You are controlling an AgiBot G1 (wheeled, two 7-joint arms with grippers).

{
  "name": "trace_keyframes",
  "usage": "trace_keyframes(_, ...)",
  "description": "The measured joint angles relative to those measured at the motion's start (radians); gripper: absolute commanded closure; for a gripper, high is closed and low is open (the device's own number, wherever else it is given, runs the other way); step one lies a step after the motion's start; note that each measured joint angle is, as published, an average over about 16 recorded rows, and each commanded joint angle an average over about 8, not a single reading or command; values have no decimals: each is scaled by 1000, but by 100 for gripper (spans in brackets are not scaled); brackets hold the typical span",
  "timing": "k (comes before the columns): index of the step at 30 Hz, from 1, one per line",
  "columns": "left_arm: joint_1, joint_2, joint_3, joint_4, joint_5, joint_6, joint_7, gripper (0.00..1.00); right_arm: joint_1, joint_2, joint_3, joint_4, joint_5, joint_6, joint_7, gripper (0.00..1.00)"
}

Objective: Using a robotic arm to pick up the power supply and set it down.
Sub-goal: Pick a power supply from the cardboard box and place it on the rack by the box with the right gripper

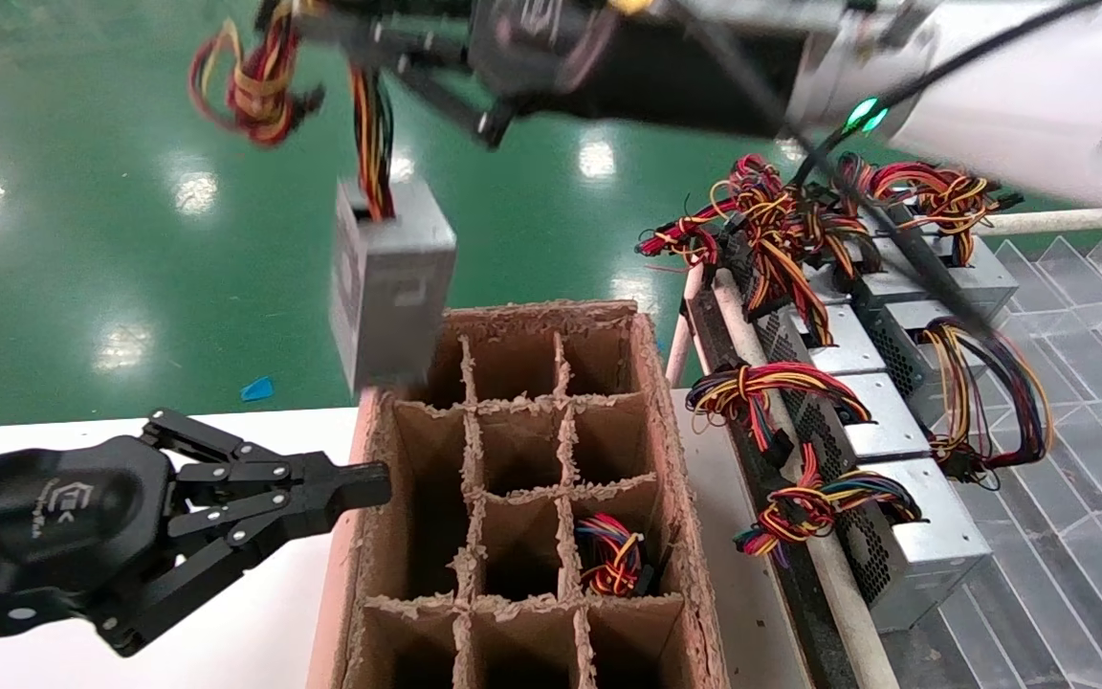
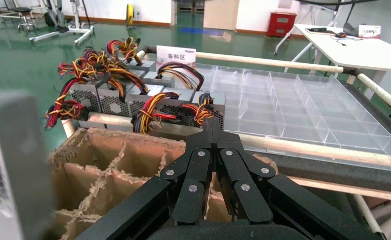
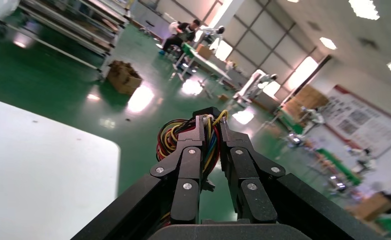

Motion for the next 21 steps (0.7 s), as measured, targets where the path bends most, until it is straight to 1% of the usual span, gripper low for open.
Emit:
trace_keyframes(9,0,0,0,0,0,0,0,100,106,69,7,-29,1,-41,-48,100)
trace_keyframes(21,0,0,0,0,0,0,0,100,222,220,-20,-54,-43,-59,-59,100)
